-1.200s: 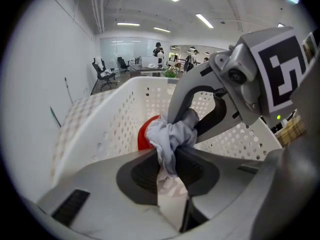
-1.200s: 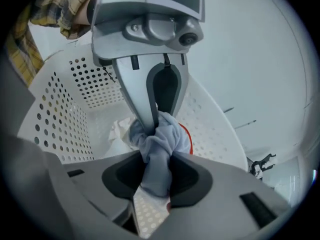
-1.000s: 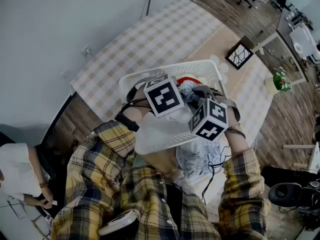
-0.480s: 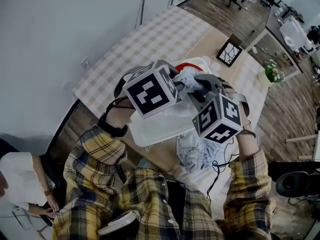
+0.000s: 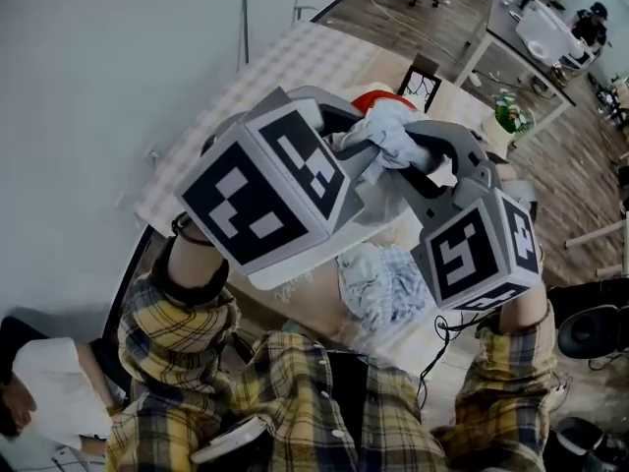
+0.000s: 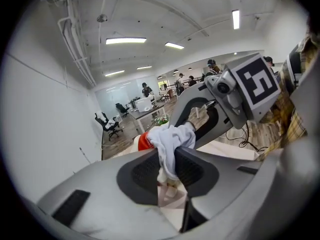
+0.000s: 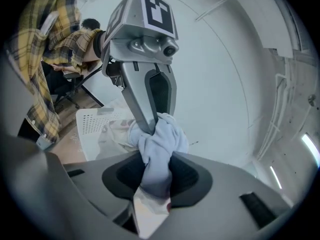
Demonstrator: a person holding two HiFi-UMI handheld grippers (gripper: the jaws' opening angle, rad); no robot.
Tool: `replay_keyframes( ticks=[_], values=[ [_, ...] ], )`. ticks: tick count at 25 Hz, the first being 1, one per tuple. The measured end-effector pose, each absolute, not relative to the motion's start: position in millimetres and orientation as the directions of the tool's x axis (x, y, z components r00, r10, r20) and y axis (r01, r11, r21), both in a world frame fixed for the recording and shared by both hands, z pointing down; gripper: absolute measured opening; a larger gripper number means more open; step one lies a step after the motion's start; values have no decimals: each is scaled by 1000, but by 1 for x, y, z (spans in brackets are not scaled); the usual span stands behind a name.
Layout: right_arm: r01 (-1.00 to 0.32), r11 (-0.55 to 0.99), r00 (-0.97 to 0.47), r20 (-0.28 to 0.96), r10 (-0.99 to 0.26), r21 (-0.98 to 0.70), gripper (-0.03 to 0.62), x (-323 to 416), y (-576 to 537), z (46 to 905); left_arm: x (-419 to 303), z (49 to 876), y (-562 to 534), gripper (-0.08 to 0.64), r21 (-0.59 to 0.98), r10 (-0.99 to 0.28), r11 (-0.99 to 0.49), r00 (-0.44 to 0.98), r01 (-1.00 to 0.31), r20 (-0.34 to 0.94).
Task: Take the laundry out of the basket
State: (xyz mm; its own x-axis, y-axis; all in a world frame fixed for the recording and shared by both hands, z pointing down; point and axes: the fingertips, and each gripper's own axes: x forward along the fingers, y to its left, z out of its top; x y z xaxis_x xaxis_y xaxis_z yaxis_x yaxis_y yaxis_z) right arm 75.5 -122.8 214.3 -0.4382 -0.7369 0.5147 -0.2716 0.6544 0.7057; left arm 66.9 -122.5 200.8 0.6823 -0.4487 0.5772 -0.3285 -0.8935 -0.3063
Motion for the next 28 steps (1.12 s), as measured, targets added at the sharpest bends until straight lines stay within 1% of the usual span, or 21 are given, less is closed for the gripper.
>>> replay_keyframes(
  ticks=[6, 12, 14, 17, 21, 28],
  values=[
    [-364, 608, -384, 481, -788, 706, 158, 78, -118, 204, 71, 190, -118, 97, -325, -366, -920, 775, -218, 516],
    [-451, 587, -293, 510, -809, 672, 158, 85, -116, 213, 76, 196, -118, 97, -286, -235, -953, 839, -100, 490],
    [-479, 585, -271, 523, -808, 655, 158, 100, -106, 222, 92, 205, -108, 97, -267, -195, -961, 845, -65, 498],
    [-528, 580, -251, 538, -805, 621, 158, 147, -68, 241, 138, 223, -72, 97, -239, -145, -971, 841, -20, 521],
    [-573, 594, -253, 567, -784, 565, 160, 188, -36, 269, 179, 250, -41, 97, -185, -105, -983, 821, 1, 562],
    [-618, 650, -304, 628, -716, 443, 160, 204, -28, 332, 195, 311, -34, 97, -86, -78, -996, 771, -30, 632]
  ],
)
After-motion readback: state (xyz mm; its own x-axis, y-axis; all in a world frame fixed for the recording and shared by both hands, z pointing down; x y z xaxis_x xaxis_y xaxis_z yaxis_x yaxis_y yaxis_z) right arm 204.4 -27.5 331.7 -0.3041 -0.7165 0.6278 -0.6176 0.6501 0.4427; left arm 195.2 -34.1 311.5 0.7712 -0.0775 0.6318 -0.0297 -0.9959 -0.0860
